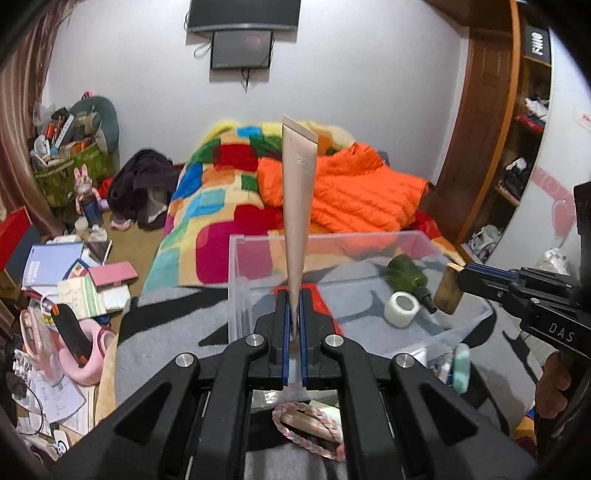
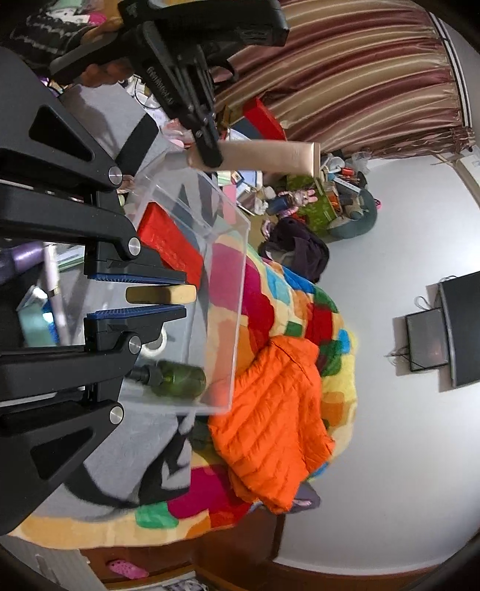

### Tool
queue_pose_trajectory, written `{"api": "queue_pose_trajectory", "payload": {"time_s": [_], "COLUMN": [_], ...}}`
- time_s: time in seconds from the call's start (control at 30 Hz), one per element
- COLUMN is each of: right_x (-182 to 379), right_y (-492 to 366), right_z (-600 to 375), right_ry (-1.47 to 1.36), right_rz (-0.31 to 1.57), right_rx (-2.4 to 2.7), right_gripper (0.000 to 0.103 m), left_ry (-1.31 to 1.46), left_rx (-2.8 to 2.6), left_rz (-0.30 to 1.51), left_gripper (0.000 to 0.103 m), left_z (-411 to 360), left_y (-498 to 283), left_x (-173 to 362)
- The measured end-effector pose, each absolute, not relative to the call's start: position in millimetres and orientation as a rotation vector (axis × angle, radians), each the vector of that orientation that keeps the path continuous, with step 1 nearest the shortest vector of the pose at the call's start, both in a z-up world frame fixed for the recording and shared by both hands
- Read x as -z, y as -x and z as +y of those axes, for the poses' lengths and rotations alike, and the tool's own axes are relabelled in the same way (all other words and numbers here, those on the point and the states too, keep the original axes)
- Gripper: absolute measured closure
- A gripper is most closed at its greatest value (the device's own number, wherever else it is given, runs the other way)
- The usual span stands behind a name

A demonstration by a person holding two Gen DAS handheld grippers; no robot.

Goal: Organize objects
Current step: 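Lower the beige tube into the box with the left tool while the right tool carries the sponge over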

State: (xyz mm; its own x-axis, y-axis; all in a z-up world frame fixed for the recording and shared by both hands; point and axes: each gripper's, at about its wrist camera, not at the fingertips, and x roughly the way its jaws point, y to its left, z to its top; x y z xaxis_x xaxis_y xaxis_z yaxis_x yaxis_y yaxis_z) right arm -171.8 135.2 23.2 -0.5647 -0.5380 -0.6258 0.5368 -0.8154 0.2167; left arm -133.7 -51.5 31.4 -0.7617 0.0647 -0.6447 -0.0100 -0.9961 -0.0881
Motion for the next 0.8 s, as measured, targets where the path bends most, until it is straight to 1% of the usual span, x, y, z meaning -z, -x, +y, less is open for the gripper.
{"api": "queue_pose_trajectory", "payload": {"time_s": [0.17, 0.4, 0.5, 0.67, 0.77, 0.8], "right_x": [0, 21, 19, 7, -3, -6], "right_y": [193, 204, 201, 188, 178, 175], "right_z": [116, 105, 106, 111, 114, 116], "right_ry": [-1.052, -1.125, -1.119, -1.076, -1.043, -1.033], "right_rz": [0.032, 0.111, 0.123, 0.141, 0.143, 0.143], "right_rx": [2.289, 2.302, 2.323, 2.333, 2.329, 2.331], "right_gripper": [0.093, 0.093, 0.093, 0.093, 0.091, 0.089], "left_ry": [1.144, 1.177, 1.170, 1.136, 1.111, 1.103], "left_rx": [-2.863, -2.845, -2.847, -2.844, -2.852, -2.859], "left_rz": [-0.160, -0.139, -0.111, -0.075, -0.042, -0.030], "left_gripper": [0.099, 0.099, 0.095, 0.085, 0.072, 0.063], "left_z": [-56, -54, -50, -42, -36, -34], "left_y": [144, 144, 142, 133, 125, 121], "left_x": [-15, -7, -9, -16, -22, -23]}}
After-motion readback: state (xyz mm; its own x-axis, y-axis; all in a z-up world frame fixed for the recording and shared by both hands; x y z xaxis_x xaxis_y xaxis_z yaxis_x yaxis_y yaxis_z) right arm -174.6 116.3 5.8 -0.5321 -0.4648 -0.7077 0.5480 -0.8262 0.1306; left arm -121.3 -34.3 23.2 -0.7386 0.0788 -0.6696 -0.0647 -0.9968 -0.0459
